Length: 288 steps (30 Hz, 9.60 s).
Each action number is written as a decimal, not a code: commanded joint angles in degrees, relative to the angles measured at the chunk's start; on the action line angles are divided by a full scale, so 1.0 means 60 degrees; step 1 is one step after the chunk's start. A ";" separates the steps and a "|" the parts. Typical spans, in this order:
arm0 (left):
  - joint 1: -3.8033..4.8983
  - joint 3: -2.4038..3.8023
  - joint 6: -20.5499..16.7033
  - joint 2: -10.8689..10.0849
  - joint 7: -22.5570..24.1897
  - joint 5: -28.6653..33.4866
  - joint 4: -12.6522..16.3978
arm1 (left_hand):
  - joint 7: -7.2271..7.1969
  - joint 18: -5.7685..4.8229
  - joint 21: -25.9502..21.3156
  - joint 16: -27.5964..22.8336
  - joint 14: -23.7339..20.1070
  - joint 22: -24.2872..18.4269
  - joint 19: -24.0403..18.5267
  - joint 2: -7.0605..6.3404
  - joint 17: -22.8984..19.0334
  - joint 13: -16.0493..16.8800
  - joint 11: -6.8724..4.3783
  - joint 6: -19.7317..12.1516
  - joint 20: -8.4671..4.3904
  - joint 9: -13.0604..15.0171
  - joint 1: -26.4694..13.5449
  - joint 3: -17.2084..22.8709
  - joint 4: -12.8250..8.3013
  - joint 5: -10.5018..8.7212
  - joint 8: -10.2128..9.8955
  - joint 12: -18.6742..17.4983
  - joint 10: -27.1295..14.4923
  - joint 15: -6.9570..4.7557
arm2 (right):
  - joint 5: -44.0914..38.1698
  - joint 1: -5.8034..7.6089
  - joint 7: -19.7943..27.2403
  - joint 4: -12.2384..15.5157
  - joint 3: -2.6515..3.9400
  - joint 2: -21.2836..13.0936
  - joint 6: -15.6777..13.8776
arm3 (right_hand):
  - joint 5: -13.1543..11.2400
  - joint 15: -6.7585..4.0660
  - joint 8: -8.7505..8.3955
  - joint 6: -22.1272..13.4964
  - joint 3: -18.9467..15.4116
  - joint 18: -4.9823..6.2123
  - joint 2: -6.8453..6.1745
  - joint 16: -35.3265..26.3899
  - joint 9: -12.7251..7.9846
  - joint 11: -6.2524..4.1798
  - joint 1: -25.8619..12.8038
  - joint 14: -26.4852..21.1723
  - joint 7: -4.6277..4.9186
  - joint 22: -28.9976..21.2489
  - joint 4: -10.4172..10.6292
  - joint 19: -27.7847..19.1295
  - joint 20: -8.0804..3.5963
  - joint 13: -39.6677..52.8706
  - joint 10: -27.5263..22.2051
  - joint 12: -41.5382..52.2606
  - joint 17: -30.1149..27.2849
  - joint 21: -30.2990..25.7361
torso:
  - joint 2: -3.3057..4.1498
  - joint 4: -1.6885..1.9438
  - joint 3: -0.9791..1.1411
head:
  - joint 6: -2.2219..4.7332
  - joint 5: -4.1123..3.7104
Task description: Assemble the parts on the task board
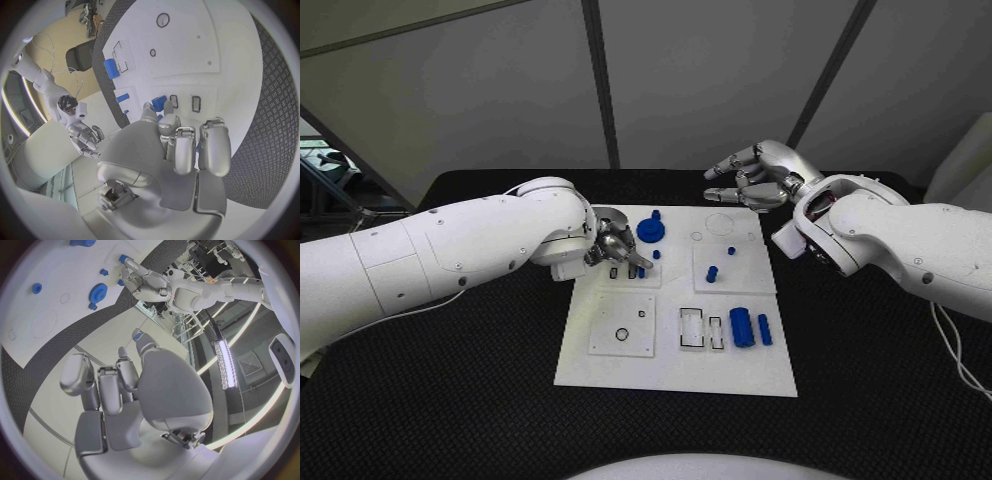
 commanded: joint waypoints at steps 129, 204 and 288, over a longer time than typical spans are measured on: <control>-0.0668 -0.0142 -0.2022 -0.0574 -0.0049 -0.2341 0.1264 | -0.0110 -0.0798 0.0079 0.0063 0.0976 0.0536 0.0306 -0.2819 0.2469 -0.0203 -0.0183 -0.0247 -0.0147 0.1623 -0.1853 0.9355 -0.2281 0.3499 0.0607 -0.0130 0.0326 -0.0192 | -0.0448 0.0015 0.0030 -0.0290 0.0004 0.0070 0.0196 | 0.0291 -0.0080 0.0085 0.0024 -0.0087 0.0110 0.0128 -0.0090 -0.0030 -0.0017 -0.0125 0.0605 -0.0010 -0.0047 0.0115 -0.0033 -0.0022 -0.0018 -0.0016 -0.0025 0.0743 -0.0096 | -0.0182 0.0212 0.0030 | -0.0270 0.0083; -0.0663 -0.0145 -0.2004 -0.0317 -0.0037 -0.2198 0.0902 | -0.0374 -0.0893 0.0337 0.0075 0.0982 0.1024 0.0487 -0.2530 0.2487 0.0126 -0.0365 0.0334 -0.0270 0.1590 -0.3105 0.5987 -0.0864 0.3471 0.0465 0.0265 0.0596 -0.0336 | -0.0423 0.0014 0.0034 -0.0291 0.0004 0.0046 0.0144 | 0.0492 -0.0089 0.0114 0.0005 -0.0060 0.0111 0.0144 -0.0104 -0.0042 -0.0023 -0.0092 0.0612 -0.0012 -0.0060 0.0109 -0.0017 -0.0033 -0.0041 -0.0019 -0.0039 0.0740 -0.0118 | -0.0166 0.0204 0.0037 | -0.0342 0.0017; 0.0168 0.0760 0.0867 0.0974 0.0085 -0.1985 -0.2823 | 0.0186 -0.0659 -0.0668 0.0020 0.0959 0.0107 0.0101 -0.1871 0.2422 -0.1640 0.0135 0.0029 0.0120 -0.0066 -0.1752 0.2171 0.0655 0.2616 -0.1104 -0.0904 -0.0621 0.0085 | -0.0413 0.0011 0.0031 -0.0556 0.0002 0.0178 0.0210 | 0.0568 -0.0092 0.0130 -0.0012 -0.0063 0.0113 0.0115 -0.0123 -0.0049 -0.0025 -0.0088 0.0611 -0.0012 -0.0078 0.0101 -0.0015 -0.0038 -0.0058 -0.0025 -0.0051 0.0722 -0.0140 | -0.0169 0.0208 0.0041 | -0.0162 -0.0093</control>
